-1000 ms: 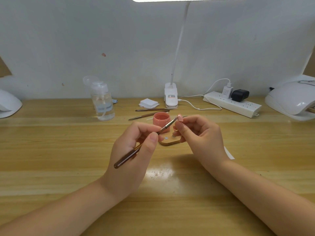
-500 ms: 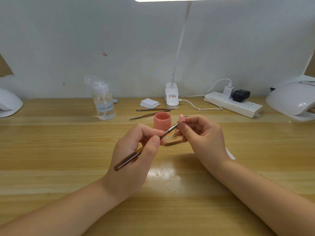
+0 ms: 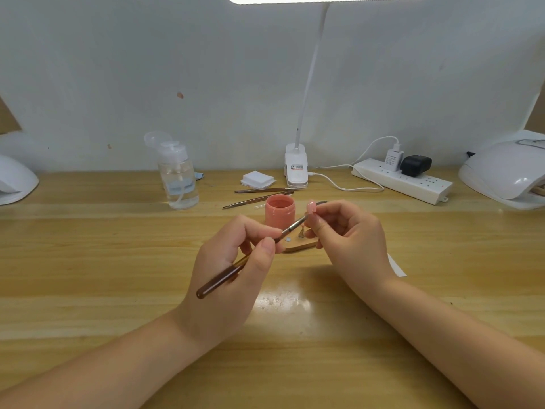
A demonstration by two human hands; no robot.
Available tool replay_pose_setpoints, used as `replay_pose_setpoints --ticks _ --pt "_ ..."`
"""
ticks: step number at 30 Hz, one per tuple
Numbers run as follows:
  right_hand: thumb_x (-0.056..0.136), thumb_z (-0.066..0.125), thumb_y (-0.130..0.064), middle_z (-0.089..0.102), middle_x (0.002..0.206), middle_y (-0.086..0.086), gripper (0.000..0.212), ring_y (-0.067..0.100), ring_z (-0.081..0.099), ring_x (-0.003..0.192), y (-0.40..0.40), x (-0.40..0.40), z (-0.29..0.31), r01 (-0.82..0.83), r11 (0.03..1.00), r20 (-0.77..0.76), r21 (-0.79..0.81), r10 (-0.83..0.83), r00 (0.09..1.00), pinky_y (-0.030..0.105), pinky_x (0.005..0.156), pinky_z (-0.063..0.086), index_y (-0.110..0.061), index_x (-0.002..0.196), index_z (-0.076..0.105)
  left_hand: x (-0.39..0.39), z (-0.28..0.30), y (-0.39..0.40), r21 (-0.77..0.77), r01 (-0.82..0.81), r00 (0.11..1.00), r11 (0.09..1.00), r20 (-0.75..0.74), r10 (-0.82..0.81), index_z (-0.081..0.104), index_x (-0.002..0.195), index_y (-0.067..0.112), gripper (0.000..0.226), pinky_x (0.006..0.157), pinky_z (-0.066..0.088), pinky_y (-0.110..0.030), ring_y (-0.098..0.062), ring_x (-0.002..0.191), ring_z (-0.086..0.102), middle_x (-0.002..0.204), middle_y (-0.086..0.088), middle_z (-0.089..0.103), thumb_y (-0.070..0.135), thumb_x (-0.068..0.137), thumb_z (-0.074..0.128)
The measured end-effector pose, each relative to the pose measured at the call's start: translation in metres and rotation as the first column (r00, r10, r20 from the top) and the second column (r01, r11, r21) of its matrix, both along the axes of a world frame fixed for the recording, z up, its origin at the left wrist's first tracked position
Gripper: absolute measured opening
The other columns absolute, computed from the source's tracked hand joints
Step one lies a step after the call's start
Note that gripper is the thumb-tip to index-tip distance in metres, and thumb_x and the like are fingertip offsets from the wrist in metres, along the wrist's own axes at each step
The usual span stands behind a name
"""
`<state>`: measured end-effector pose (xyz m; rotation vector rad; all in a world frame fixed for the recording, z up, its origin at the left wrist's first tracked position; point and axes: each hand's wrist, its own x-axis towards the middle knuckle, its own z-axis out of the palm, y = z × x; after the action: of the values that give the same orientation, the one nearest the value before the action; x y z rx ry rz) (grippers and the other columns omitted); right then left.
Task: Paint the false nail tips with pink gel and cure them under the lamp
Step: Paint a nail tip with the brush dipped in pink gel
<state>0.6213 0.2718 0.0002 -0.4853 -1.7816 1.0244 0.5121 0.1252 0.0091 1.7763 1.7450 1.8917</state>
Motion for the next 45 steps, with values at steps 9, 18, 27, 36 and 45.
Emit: replay_pose_setpoints --ticks 9,18,27,36,45 --pt "0.086 0.071 -0.013 0.071 0.072 -0.008 0.018 0.011 0.069 0.068 -0.004 0.0 0.001 0.012 0.999 0.044 0.036 -0.013 0.999 0.028 0.061 0.056 -0.03 0.082 0.067 0.002 0.003 0.001 -0.027 -0.058 0.998 0.998 -0.035 0.057 0.064 0.1 0.033 0.018 0.077 0.049 -0.023 -0.012 0.091 0.063 0.096 0.018 0.069 0.036 0.087 0.052" --pt "0.085 0.072 -0.012 0.07 0.071 -0.003 0.011 0.011 0.069 0.067 -0.001 0.001 0.001 0.049 0.999 0.059 0.007 -0.049 0.997 0.029 0.062 0.055 -0.023 0.083 0.068 0.002 0.003 0.001 -0.027 -0.085 0.994 0.996 -0.067 0.083 0.062 0.1 0.036 0.017 0.076 0.046 -0.019 -0.008 0.09 0.061 0.097 0.019 0.068 0.036 0.088 0.051" --pt "0.087 0.069 -0.018 0.072 0.072 0.001 0.004 0.012 0.07 0.065 0.006 0.003 0.004 0.106 0.974 0.031 -0.199 -0.102 0.994 0.018 0.054 0.049 -0.016 0.084 0.067 -0.005 -0.003 0.001 -0.03 -0.095 0.993 0.995 -0.069 0.092 0.064 0.093 0.031 0.016 0.077 0.04 -0.016 -0.016 0.09 0.062 0.085 0.01 0.068 0.033 0.087 0.049" --pt "0.081 0.074 -0.021 0.071 0.066 -0.004 0.006 0.012 0.069 0.067 -0.003 -0.009 -0.001 0.051 0.997 0.226 -0.054 -0.038 0.973 0.035 0.067 0.056 -0.022 0.075 0.073 -0.011 -0.01 0.013 -0.027 -0.092 0.96 0.995 0.263 0.096 0.064 0.093 0.03 0.013 0.082 0.051 -0.039 -0.019 0.088 0.064 0.089 0.005 0.07 0.025 0.088 0.053" --pt "0.081 0.072 -0.014 0.067 0.067 -0.013 0.008 0.001 0.063 0.065 -0.005 -0.009 0.0 0.125 0.973 0.228 0.195 -0.169 0.959 0.021 0.063 0.052 -0.022 0.079 0.071 -0.007 -0.005 0.009 -0.054 -0.104 0.992 0.993 0.06 0.107 0.061 0.101 0.043 0.018 0.081 0.045 -0.028 -0.018 0.094 0.061 0.096 0.017 0.069 0.041 0.086 0.051"
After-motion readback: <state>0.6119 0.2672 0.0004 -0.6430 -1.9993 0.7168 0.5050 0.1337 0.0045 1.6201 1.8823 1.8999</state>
